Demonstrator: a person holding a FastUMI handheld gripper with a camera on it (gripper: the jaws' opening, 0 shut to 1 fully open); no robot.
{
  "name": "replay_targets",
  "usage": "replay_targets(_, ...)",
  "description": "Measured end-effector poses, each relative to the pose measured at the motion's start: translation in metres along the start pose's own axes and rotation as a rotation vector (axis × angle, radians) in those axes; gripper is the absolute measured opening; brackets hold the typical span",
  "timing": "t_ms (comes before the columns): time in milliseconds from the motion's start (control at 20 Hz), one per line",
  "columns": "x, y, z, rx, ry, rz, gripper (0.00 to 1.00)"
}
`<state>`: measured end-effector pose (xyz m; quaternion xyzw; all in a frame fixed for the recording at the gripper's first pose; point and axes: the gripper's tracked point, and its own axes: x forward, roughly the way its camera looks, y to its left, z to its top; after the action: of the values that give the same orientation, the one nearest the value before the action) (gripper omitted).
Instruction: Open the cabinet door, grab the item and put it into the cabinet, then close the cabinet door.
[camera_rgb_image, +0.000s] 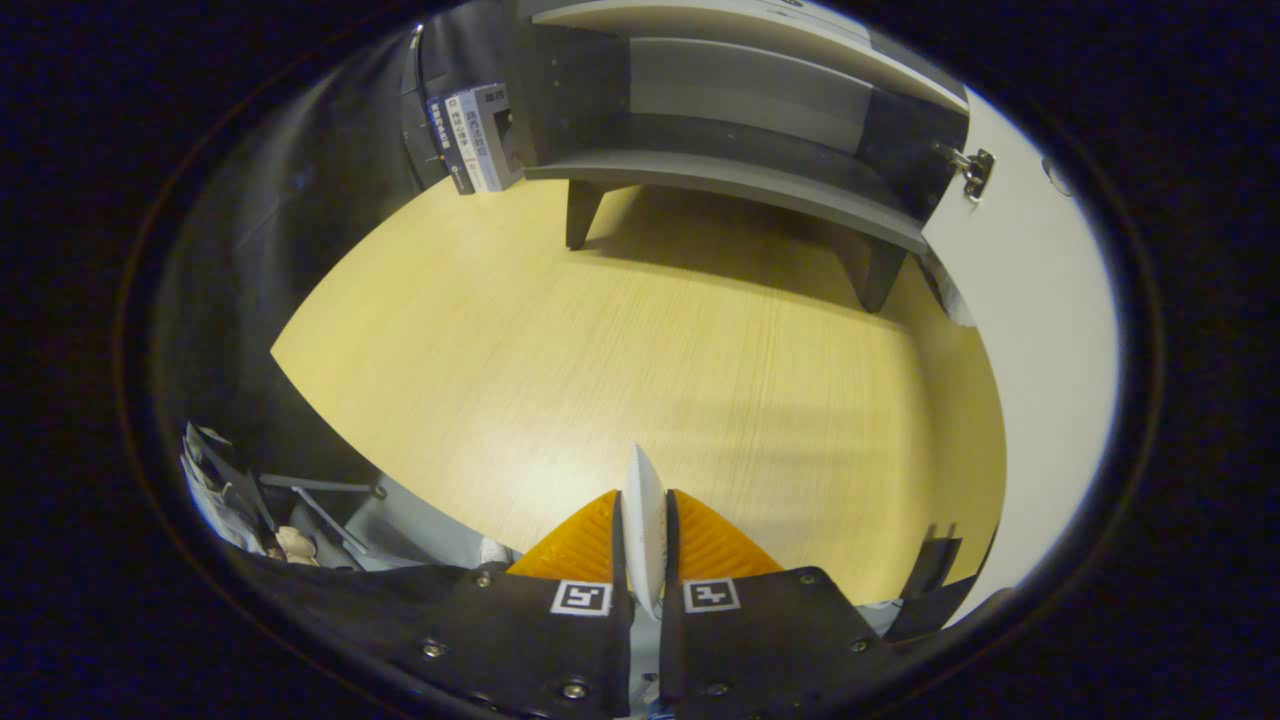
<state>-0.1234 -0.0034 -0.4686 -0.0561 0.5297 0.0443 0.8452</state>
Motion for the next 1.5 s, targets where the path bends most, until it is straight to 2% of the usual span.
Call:
replay_targets(200,-0.035,-0.007,0.041,0.064,-0.054,-0.016,0.12)
replay_targets(350,-0.062,-0.012,0.072,0.059,-0.099,-0.033,0.12)
replay_targets(650,-0.114,-0.004,0.135,0.087,-0.183,0.004,0.12)
replay_targets(1000,-0.164,-0.026,0.244,0.092,-0.314,0.005,0.12)
replay_targets(1250,-0.176,-0.045,0.307,0.102,-0.346,0.003,0.12)
replay_targets(1350,-0.172,-0.057,0.327,0.101,-0.332,-0.006,0.12)
replay_targets(1500,-0.16,-0.067,0.342,0.164,-0.29,0.025,0.12)
